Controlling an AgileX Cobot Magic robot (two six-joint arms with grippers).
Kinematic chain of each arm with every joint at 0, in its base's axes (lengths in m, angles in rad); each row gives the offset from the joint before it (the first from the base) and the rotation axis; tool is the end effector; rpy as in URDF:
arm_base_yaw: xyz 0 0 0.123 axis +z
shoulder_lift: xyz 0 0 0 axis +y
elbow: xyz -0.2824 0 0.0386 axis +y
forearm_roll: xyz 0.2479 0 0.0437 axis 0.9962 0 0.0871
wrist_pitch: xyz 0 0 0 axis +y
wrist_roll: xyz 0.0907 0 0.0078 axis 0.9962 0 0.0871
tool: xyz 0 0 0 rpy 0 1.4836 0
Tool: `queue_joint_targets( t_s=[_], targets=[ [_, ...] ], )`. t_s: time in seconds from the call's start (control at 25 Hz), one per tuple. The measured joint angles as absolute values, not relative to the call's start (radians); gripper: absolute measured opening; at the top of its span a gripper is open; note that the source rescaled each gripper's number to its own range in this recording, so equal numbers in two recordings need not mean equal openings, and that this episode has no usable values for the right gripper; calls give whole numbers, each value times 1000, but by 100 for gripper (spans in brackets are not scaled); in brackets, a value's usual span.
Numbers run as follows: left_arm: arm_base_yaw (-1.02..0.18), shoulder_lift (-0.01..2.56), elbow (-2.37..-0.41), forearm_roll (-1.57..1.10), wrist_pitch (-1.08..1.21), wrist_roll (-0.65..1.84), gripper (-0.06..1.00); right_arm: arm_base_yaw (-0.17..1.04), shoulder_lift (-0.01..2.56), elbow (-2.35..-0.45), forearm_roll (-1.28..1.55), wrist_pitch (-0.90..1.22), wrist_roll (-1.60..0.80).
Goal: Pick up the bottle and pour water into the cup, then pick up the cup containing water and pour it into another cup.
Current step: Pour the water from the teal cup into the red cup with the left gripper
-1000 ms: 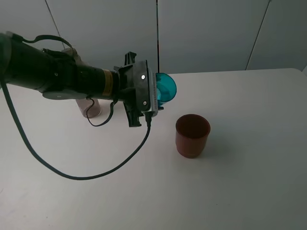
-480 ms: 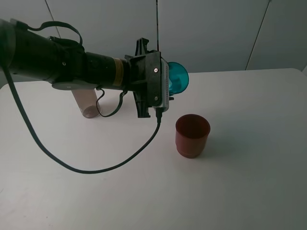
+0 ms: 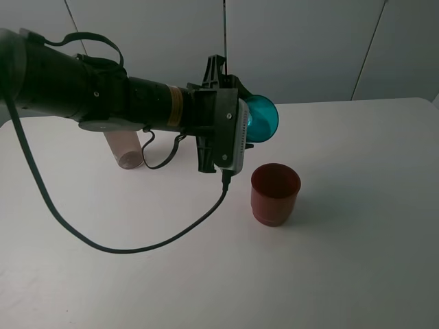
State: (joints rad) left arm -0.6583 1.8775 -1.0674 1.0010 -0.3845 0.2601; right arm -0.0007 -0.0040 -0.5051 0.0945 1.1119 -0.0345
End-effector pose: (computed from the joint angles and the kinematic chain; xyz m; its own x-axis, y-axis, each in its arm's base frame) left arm 0.2990 -0.2674 0.1890 0.6218 0.6481 -0.4398 0.6320 -0.0835 0.7704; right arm -0.0085 0.0077 0.2748 -0.4920 0.0078 -0.8705 -0.0693 0.9964 0.0481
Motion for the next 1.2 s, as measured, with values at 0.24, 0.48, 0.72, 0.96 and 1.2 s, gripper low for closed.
queue_joint_targets(
  t_s=[0.24, 0.48, 0.72, 0.96, 1.2],
  targets=[
    [-671, 1878, -1067, 1001, -387, 329, 30, -1, -4, -505, 94, 1112, -35],
    [-671, 1878, -1067, 1001, -390, 371, 30, -1, -4, -505, 94, 1112, -35],
    [-671, 1878, -1067, 1001, -390, 421, 30, -1, -4, -505, 94, 1112, -35],
    [-671, 1878, -1067, 1001, -392, 471, 30, -1, -4, -505, 94, 1112, -35],
    [-671, 1878, -1067, 999, -392, 536, 30, -1, -4, -505, 94, 1112, -35]
  ],
)
